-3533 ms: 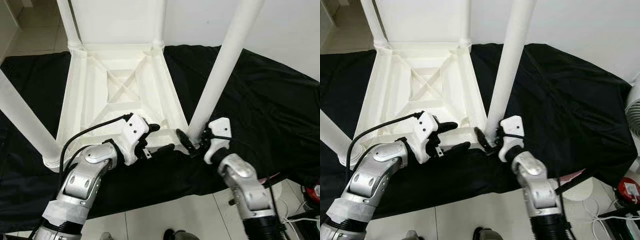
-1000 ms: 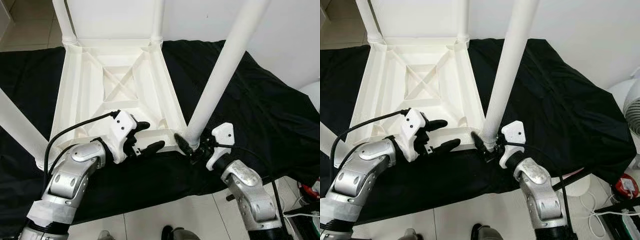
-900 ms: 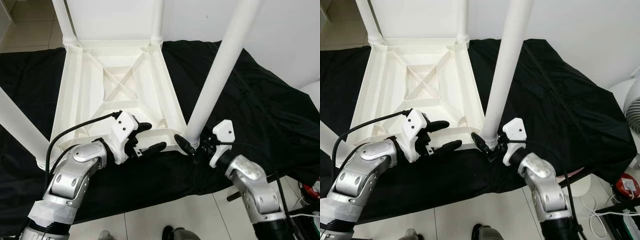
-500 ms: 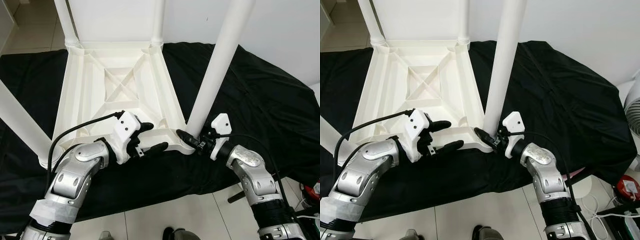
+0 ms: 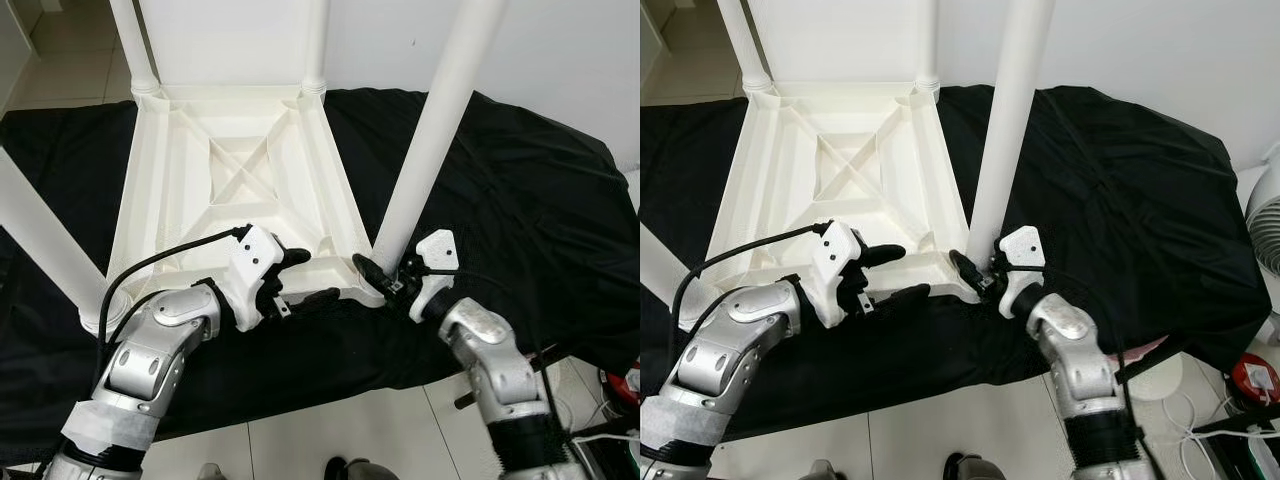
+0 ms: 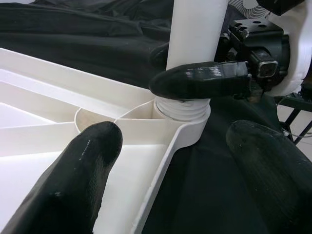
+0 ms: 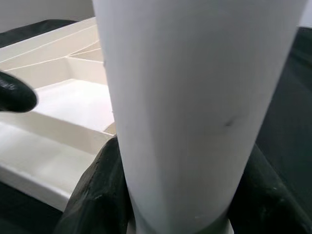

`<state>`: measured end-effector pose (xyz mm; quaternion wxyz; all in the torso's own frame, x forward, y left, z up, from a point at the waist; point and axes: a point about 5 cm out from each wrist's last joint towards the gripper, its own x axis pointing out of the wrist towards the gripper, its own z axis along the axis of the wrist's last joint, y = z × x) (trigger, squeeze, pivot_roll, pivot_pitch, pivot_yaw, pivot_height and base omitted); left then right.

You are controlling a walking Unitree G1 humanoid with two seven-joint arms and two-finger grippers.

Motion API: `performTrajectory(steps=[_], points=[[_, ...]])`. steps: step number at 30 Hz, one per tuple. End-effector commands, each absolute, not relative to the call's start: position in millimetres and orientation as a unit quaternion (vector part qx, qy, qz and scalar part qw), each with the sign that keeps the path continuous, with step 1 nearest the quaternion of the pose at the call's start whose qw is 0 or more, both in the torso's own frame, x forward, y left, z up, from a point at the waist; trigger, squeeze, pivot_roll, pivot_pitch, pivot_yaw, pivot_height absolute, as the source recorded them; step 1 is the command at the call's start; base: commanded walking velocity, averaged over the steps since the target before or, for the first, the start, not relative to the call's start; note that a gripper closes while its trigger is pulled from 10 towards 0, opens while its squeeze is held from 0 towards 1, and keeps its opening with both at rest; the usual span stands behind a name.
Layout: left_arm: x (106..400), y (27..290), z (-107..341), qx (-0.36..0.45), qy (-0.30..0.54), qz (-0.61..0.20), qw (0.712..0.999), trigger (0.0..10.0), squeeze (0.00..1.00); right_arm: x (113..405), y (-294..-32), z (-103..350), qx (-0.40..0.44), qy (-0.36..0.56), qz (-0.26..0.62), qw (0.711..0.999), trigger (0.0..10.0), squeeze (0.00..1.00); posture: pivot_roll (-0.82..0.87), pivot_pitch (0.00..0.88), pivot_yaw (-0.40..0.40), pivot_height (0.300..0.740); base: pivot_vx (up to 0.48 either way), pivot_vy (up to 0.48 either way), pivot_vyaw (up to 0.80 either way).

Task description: Building children table

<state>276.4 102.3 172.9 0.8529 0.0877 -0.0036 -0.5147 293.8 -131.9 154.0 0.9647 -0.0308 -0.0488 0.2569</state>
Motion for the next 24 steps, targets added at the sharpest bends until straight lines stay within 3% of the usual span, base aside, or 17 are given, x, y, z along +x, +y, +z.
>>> performTrajectory(steps=[1, 7, 14, 15, 16, 17, 23, 24], points=[[272.7, 100.0, 171.8, 0.086, -0.005, -0.521, 0.849, 10.0, 0.00, 291.1, -133.1, 140.2, -0.018, -0.006, 0.204, 0.979, 10.0, 0.00, 0.04, 0.104, -0.052, 0.740, 0.000, 0.000, 0.00], [275.6, 101.3, 172.3, 0.084, -0.006, -0.513, 0.854, 10.0, 0.00, 288.2, -126.4, 139.6, 0.007, -0.001, 0.141, 0.990, 10.0, 0.00, 0.04, 0.104, -0.055, 0.740, 0.000, 0.000, 0.00], [278.2, 102.1, 173.5, 0.090, -0.011, -0.507, 0.857, 10.0, 0.00, 283.2, -109.0, 145.3, 0.024, -0.004, 0.126, 0.992, 10.0, 0.00, 0.04, 0.107, -0.055, 0.740, 0.000, 0.000, 0.00], [278.9, 102.2, 173.8, 0.089, -0.011, -0.505, 0.858, 10.0, 0.00, 283.5, -107.9, 146.8, 0.027, -0.006, 0.125, 0.992, 10.0, 0.63, 0.04, 0.107, -0.055, 0.740, 0.000, 0.000, 0.00], [278.9, 102.2, 173.8, 0.089, -0.011, -0.505, 0.858, 10.0, 0.00, 283.5, -107.9, 146.8, 0.027, -0.006, 0.125, 0.992, 10.0, 0.63, 0.04, 0.107, -0.055, 0.740, 0.000, 0.000, 0.00], [279.3, 102.3, 174.0, 0.089, -0.011, -0.505, 0.859, 10.0, 0.00, 283.6, -106.7, 148.6, 0.034, -0.007, 0.125, 0.992, 10.0, 1.00, 0.04, 0.107, -0.055, 0.740, 0.000, 0.000, 0.00], [281.8, 103.6, 174.1, 0.092, -0.010, -0.503, 0.859, 10.0, 0.00, 284.8, -111.4, 156.9, 0.040, -0.022, 0.129, 0.991, 10.0, 1.00, 0.03, 0.126, -0.051, 0.740, 0.000, 0.000, 0.00], [282.9, 103.4, 175.2, 0.096, -0.012, -0.504, 0.858, 10.0, 0.00, 284.6, -122.7, 160.4, 0.034, -0.028, 0.132, 0.990, 10.0, 1.00, 0.03, 0.130, -0.050, 0.740, 0.000, 0.000, 0.00]])
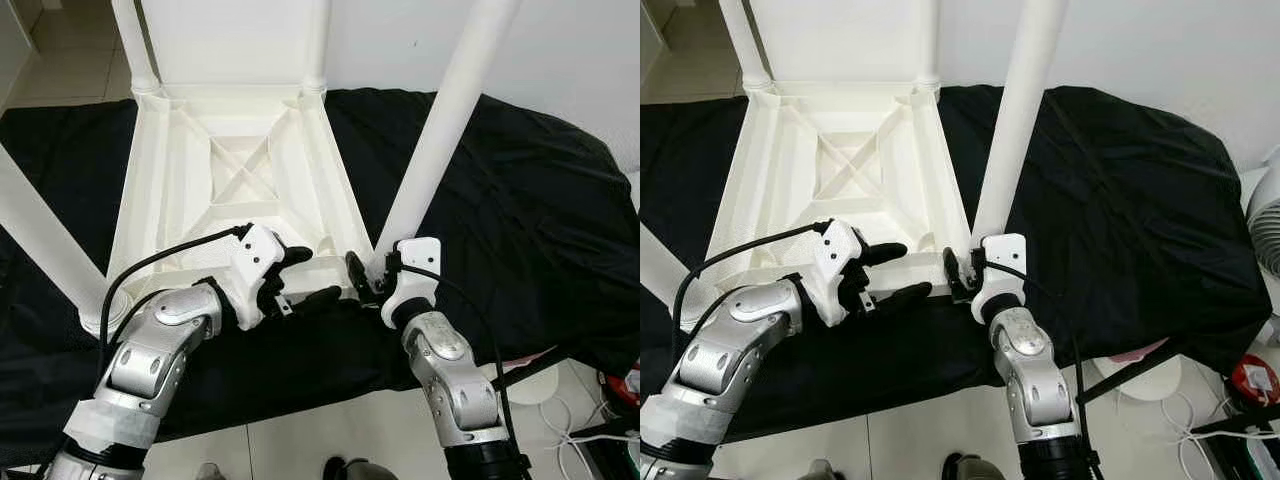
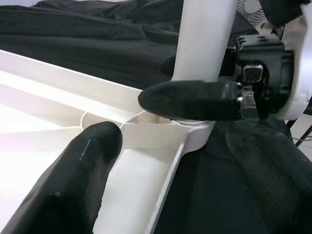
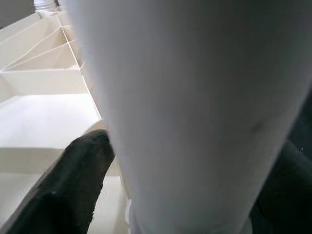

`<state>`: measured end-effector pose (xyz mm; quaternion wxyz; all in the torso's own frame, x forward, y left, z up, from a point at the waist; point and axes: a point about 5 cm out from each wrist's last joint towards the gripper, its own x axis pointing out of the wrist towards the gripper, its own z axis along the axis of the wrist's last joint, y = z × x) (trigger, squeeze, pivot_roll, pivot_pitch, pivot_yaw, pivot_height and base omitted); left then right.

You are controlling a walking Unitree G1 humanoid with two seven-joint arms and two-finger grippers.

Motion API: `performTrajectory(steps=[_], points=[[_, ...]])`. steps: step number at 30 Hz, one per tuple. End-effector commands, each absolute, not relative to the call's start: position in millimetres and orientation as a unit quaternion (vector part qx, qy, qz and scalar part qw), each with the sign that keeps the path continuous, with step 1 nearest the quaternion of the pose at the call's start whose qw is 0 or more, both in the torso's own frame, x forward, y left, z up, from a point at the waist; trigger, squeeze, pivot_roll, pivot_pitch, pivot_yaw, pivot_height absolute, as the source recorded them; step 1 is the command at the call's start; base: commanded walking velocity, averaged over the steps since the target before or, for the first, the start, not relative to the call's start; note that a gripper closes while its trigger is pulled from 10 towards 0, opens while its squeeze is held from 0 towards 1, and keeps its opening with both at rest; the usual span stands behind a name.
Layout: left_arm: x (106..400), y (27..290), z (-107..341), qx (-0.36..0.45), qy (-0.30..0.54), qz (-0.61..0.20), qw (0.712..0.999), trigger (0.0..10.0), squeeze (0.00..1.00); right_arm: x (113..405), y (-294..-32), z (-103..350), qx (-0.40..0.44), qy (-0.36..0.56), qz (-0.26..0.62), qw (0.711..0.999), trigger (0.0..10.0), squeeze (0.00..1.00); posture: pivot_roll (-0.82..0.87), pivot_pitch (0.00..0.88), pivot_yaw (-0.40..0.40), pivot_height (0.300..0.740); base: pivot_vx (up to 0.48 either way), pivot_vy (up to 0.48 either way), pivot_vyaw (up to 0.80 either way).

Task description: Building children table

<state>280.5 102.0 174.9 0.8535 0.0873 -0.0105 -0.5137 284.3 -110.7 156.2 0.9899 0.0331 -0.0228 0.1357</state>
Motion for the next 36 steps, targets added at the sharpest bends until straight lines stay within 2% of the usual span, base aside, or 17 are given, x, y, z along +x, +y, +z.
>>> performTrajectory(steps=[1, 2, 3, 8, 13, 20, 25, 28, 29, 36], points=[[282.8, 103.0, 175.8, 0.099, -0.013, -0.505, 0.857, 10.0, 0.00, 283.9, -127.1, 161.3, 0.030, -0.030, 0.136, 0.990, 10.0, 1.00, 0.03, 0.130, -0.050, 0.740, 0.000, 0.000, 0.00], [282.8, 103.0, 175.8, 0.099, -0.013, -0.505, 0.857, 10.0, 0.00, 283.9, -127.1, 161.3, 0.030, -0.030, 0.136, 0.990, 10.0, 1.00, 0.03, 0.130, -0.050, 0.740, 0.000, 0.000, 0.00], [282.3, 103.1, 175.8, 0.100, -0.014, -0.508, 0.855, 10.0, 0.00, 282.0, -132.1, 161.6, 0.017, -0.033, 0.160, 0.986, 10.0, 0.00, 0.03, 0.136, -0.046, 0.740, 0.000, 0.000, 0.00], [281.5, 103.2, 175.0, 0.099, -0.010, -0.510, 0.854, 10.0, 0.00, 278.8, -140.6, 161.6, -0.011, -0.035, 0.211, 0.977, 10.0, 0.00, 0.03, 0.131, -0.040, 0.740, 0.000, 0.000, 0.00], [282.4, 101.6, 177.3, 0.098, -0.013, -0.512, 0.853, 10.0, 0.00, 288.4, -152.9, 162.1, -0.056, -0.040, 0.297, 0.952, 10.0, 0.00, 0.03, 0.129, -0.030, 0.740, 0.000, 0.000, 0.00], [282.1, 100.9, 176.7, 0.098, -0.013, -0.515, 0.851, 10.0, 0.00, 295.1, -151.2, 160.1, -0.067, -0.036, 0.343, 0.936, 10.0, 0.00, 0.03, 0.123, -0.029, 0.740, 0.000, 0.000, 0.00], [280.8, 97.9, 175.4, 0.098, -0.013, -0.523, 0.846, 10.0, 0.00, 308.3, -144.3, 153.1, -0.097, -0.024, 0.398, 0.912, 9.8, 0.00, 0.04, 0.094, -0.029, 0.740, 0.000, 0.000, 0.00], [280.7, 97.2, 175.3, 0.099, -0.014, -0.524, 0.846, 10.0, 0.00, 310.7, -143.1, 152.4, -0.096, -0.021, 0.404, 0.909, 9.8, 0.00, 0.04, 0.094, -0.029, 0.740, 0.000, 0.000, 0.00], [281.0, 96.6, 175.4, 0.100, -0.016, -0.525, 0.845, 10.0, 0.00, 314.2, -141.8, 150.0, -0.099, -0.016, 0.414, 0.905, 0.2, 0.00, 0.04, 0.077, -0.037, 0.740, 0.000, 0.000, 0.00], [281.1, 95.9, 175.5, 0.100, -0.018, -0.524, 0.846, 10.0, 0.00, 316.5, -141.7, 144.4, -0.099, -0.008, 0.428, 0.899, 0.0, 0.00, 0.05, 0.070, -0.045, 0.740, 0.000, 0.000, 0.00]])
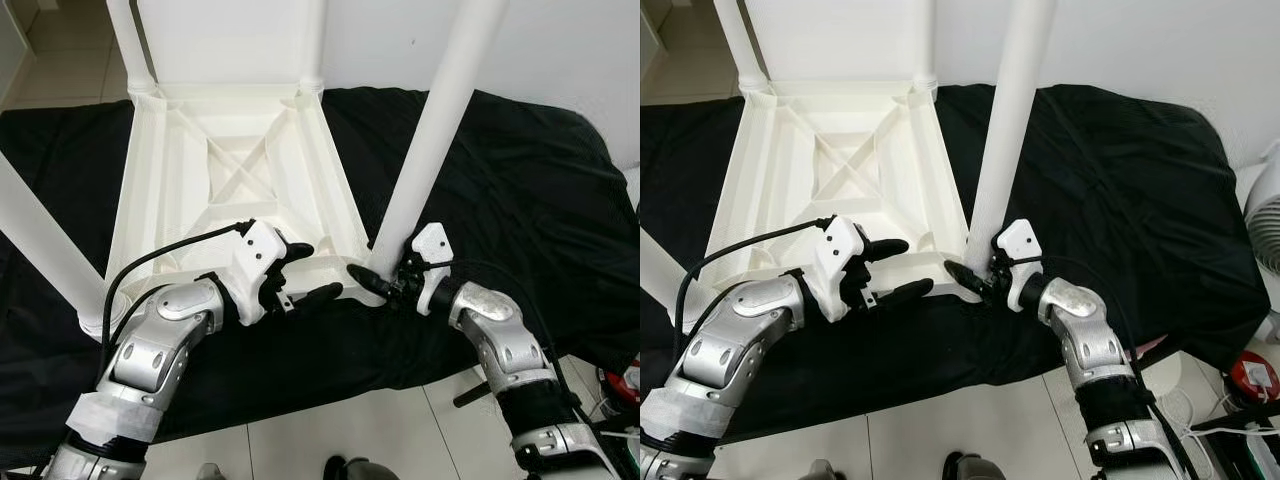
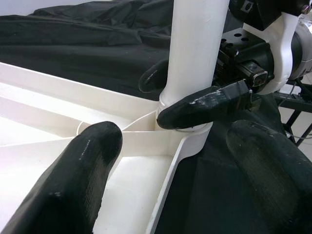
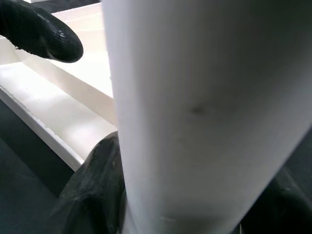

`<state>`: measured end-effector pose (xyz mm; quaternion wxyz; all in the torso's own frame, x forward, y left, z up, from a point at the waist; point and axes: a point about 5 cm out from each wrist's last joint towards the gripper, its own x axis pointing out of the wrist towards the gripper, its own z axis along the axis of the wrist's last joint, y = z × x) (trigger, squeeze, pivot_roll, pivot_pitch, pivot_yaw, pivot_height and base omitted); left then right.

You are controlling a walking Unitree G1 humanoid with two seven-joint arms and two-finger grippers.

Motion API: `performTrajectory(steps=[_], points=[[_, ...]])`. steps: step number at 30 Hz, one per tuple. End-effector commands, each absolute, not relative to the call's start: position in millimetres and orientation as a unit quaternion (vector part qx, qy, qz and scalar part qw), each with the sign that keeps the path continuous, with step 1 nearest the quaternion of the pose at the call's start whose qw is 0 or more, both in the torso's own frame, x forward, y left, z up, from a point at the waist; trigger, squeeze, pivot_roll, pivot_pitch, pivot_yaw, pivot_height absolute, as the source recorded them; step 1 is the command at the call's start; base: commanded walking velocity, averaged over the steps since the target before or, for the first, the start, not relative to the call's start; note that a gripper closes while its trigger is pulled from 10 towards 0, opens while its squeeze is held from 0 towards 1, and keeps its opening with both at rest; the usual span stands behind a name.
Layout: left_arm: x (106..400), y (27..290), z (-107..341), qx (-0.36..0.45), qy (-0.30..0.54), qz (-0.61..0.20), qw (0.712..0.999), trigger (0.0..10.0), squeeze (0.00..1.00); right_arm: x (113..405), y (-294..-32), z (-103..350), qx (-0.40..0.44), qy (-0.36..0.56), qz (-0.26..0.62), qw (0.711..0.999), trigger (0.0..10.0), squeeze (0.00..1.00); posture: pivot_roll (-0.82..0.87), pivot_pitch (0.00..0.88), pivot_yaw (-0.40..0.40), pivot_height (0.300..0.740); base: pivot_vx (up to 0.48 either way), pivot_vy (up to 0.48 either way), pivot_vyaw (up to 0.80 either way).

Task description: Building children table

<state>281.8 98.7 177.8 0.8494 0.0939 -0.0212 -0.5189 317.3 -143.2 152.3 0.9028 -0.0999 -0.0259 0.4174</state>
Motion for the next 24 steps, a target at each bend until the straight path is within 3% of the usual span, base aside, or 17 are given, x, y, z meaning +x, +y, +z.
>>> performTrajectory(steps=[1, 7, 8, 12, 19, 24], points=[[281.1, 95.9, 175.5, 0.100, -0.018, -0.524, 0.846, 10.0, 0.00, 316.5, -141.7, 144.4, -0.099, -0.008, 0.428, 0.899, 0.0, 0.00, 0.05, 0.070, -0.045, 0.740, 0.000, 0.000, 0.00], [280.4, 95.6, 175.1, 0.097, -0.019, -0.523, 0.846, 10.0, 0.00, 311.7, -142.7, 140.8, -0.085, -0.008, 0.424, 0.901, 0.0, 0.00, 0.04, 0.069, -0.049, 0.740, 0.000, 0.000, 0.00], [279.8, 95.1, 174.8, 0.095, -0.019, -0.524, 0.846, 10.0, 0.00, 309.3, -142.5, 139.6, -0.080, -0.007, 0.409, 0.909, 10.0, 0.00, 0.04, 0.071, -0.049, 0.740, 0.000, 0.000, 0.00], [279.1, 95.1, 174.1, 0.094, -0.018, -0.524, 0.846, 10.0, 0.00, 311.1, -144.5, 140.7, -0.066, -0.011, 0.314, 0.947, 10.0, 0.00, 0.03, 0.086, -0.048, 0.740, 0.000, 0.000, 0.00], [279.2, 95.2, 173.9, 0.093, -0.018, -0.524, 0.846, 10.0, 0.00, 309.0, -142.3, 142.1, -0.044, -0.013, 0.258, 0.965, 10.0, 0.00, 0.03, 0.095, -0.043, 0.740, 0.000, 0.000, 0.00], [280.2, 94.6, 173.6, 0.091, -0.017, -0.525, 0.846, 10.0, 0.00, 304.6, -138.8, 136.6, -0.021, 0.006, 0.158, 0.987, 10.0, 0.00, 0.02, 0.103, -0.041, 0.740, 0.000, 0.000, 0.00]])
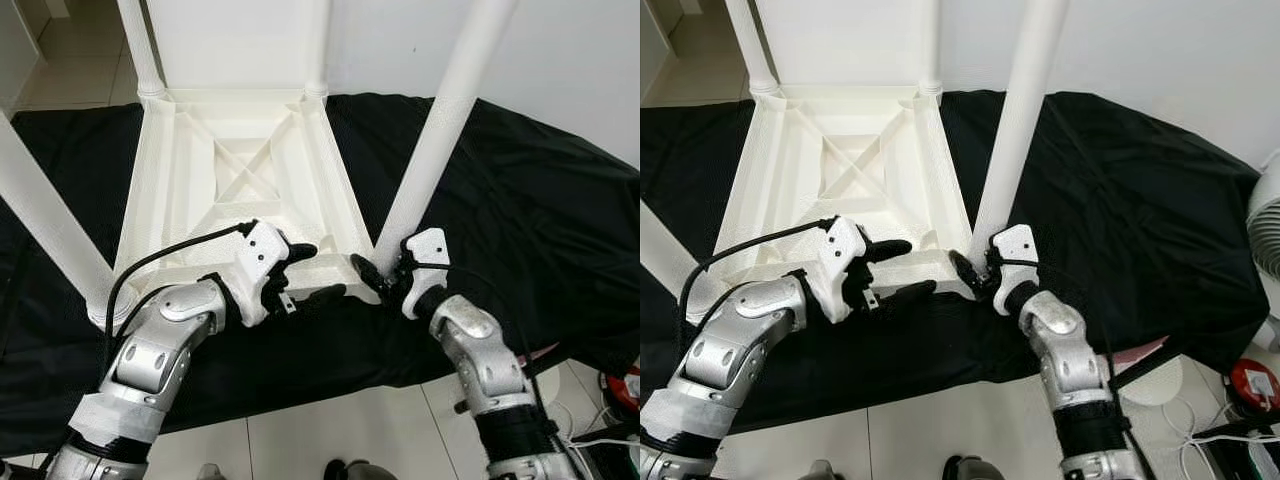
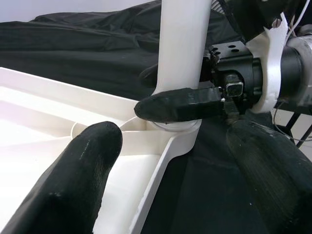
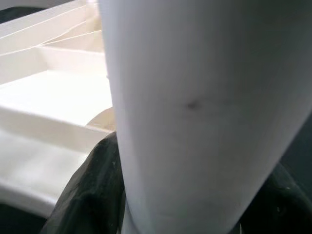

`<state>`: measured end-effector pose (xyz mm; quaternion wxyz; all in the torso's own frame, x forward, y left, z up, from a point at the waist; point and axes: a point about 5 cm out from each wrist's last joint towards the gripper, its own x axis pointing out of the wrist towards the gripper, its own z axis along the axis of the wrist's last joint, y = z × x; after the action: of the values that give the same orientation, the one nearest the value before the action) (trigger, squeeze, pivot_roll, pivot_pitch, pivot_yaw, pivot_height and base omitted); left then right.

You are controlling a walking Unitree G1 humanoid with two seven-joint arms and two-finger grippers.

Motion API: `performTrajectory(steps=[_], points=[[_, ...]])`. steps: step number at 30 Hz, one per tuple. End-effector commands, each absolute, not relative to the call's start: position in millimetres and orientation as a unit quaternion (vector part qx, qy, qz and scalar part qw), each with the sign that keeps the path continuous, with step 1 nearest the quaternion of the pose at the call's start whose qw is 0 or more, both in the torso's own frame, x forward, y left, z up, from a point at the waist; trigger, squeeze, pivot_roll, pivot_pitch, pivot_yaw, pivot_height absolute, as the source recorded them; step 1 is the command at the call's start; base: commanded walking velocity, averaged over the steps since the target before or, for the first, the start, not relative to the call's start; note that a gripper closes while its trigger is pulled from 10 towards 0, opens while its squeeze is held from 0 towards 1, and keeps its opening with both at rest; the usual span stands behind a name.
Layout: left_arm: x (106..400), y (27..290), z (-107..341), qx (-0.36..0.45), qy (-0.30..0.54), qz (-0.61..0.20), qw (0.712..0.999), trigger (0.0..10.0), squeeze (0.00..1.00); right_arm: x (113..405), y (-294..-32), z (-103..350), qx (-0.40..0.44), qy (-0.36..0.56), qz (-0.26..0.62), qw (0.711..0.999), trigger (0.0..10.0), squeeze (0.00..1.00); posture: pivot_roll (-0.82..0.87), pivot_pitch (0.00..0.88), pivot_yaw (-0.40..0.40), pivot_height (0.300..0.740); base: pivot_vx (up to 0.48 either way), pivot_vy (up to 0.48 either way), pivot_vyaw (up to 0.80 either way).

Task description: Building children table

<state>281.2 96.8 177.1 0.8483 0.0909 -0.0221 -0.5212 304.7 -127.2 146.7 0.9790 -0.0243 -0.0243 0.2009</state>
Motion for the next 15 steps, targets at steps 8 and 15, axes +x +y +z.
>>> performTrajectory(steps=[8, 15], points=[[280.9, 94.3, 174.6, 0.091, -0.017, -0.525, 0.846, 10.0, 0.00, 294.0, -116.7, 134.0, 0.017, 0.014, 0.115, 0.993, 10.0, 1.00, 0.03, 0.112, -0.040, 0.740, 0.000, 0.000, 0.00], [280.1, 94.1, 174.5, 0.091, -0.016, -0.527, 0.845, 10.0, 0.00, 290.3, -118.8, 145.2, 0.032, -0.013, 0.139, 0.990, 10.0, 1.00, 0.03, 0.112, -0.039, 0.740, 0.000, 0.000, 0.00]])
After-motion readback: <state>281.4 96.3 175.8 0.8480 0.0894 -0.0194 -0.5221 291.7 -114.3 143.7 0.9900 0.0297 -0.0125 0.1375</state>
